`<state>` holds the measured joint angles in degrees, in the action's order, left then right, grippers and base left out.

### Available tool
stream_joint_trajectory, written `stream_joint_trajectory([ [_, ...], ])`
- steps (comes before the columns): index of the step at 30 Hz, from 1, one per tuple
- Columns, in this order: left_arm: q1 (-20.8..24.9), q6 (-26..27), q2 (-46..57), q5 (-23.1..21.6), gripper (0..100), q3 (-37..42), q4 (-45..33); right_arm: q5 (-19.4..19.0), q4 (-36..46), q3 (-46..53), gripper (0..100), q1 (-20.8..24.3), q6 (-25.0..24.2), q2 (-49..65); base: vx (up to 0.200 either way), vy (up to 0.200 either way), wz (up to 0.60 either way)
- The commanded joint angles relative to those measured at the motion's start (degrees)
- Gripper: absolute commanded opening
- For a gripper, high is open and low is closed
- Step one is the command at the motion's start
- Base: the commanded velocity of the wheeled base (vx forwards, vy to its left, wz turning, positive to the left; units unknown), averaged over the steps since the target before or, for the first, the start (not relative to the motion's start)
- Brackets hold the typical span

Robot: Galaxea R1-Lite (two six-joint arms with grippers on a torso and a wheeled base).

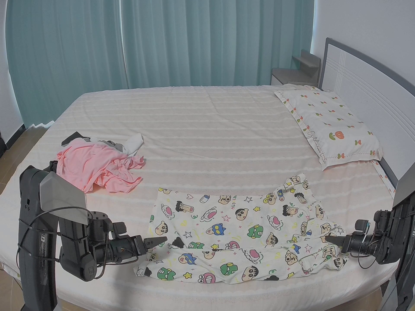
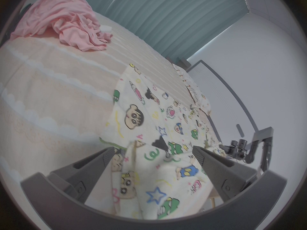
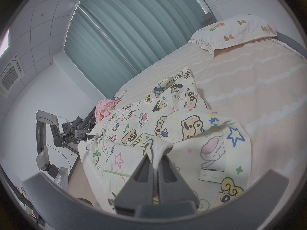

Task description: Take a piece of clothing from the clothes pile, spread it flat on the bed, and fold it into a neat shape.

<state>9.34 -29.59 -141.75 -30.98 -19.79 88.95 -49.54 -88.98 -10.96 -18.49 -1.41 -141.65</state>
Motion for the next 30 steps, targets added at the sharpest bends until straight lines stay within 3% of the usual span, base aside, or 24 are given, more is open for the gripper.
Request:
stream_joint_trajectory([
  [1, 0.42, -0.03, 5.70, -6.20, 100, 3.09, 1.05, -0.12, -1.02, -0.03, 0, -0.05, 0.10, -1.43, 0.000, 0.000, 0.00],
  [11, 5.16, 1.81, 7.02, -6.38, 100, 4.93, 0.87, -0.12, -1.02, 0.24, 0, 0.04, 0.27, -1.43, 0.000, 0.000, 0.00],
  [16, 5.16, 9.20, 4.29, -6.29, 100, 6.78, -0.62, -0.12, -1.02, 0.50, 0, 0.04, 0.36, -1.52, 0.000, 0.000, 0.00],
  [22, 4.72, 12.01, 4.12, -3.48, 100, 10.56, -0.71, -0.12, -1.02, 0.59, 0, 0.04, 0.54, -1.96, 0.000, 0.000, 0.00],
  [27, 4.37, 17.99, 2.45, -3.21, 100, 14.69, -0.19, -0.12, -1.02, 0.59, 0, 0.04, 0.54, -1.96, 0.000, 0.000, 0.00],
  [30, 4.72, 25.81, 1.30, -3.21, 100, 19.52, 0.69, -0.12, -1.02, 0.59, 0, -0.05, 0.54, -1.96, 0.000, 0.000, 0.00],
])
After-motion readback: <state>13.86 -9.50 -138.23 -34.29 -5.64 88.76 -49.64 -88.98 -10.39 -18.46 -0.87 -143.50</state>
